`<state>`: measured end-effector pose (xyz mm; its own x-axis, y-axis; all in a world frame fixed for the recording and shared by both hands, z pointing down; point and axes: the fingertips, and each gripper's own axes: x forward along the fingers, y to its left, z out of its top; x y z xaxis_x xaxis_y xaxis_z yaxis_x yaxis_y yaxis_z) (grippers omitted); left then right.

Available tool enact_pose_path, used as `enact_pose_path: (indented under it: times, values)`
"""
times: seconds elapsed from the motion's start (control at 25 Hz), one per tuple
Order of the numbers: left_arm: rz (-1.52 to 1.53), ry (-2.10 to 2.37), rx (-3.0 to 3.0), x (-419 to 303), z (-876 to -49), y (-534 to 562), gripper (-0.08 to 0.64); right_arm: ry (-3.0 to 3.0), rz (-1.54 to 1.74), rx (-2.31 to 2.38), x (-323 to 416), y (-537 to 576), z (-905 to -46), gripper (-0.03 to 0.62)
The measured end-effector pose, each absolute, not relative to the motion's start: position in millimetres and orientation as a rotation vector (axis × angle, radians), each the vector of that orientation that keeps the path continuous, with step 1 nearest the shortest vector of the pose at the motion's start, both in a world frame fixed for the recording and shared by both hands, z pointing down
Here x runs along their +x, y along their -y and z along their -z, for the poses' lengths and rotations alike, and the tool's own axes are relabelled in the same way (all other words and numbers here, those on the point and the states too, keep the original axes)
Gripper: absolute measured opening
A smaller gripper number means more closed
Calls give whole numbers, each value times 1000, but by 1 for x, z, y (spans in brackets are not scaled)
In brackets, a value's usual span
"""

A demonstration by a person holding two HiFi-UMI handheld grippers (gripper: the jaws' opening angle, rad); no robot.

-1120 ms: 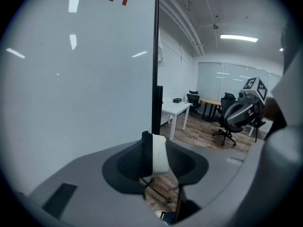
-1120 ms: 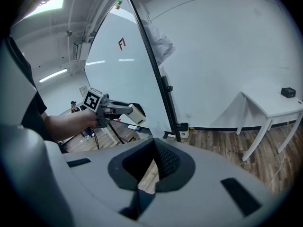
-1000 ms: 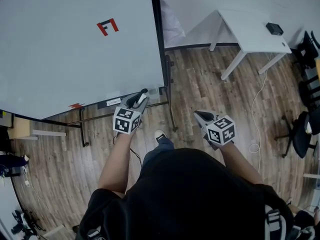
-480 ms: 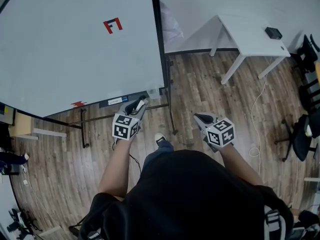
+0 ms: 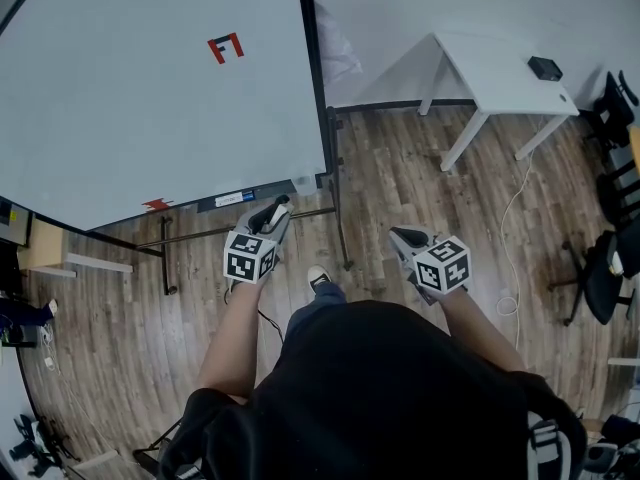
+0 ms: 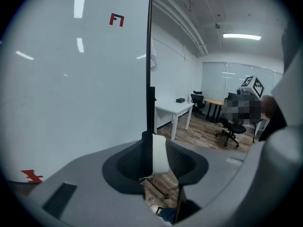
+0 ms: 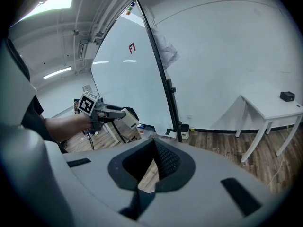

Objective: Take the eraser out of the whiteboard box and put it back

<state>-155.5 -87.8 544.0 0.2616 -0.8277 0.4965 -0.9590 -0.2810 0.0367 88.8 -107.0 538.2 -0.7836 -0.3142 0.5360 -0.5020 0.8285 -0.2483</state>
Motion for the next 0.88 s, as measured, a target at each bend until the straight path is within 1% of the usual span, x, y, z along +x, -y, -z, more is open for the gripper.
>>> enact_pose_path:
  times: [0.88]
  values:
    - [-553, 1644, 2177, -164, -549, 88, 150, 2517, -527, 580, 81, 109, -543, -5]
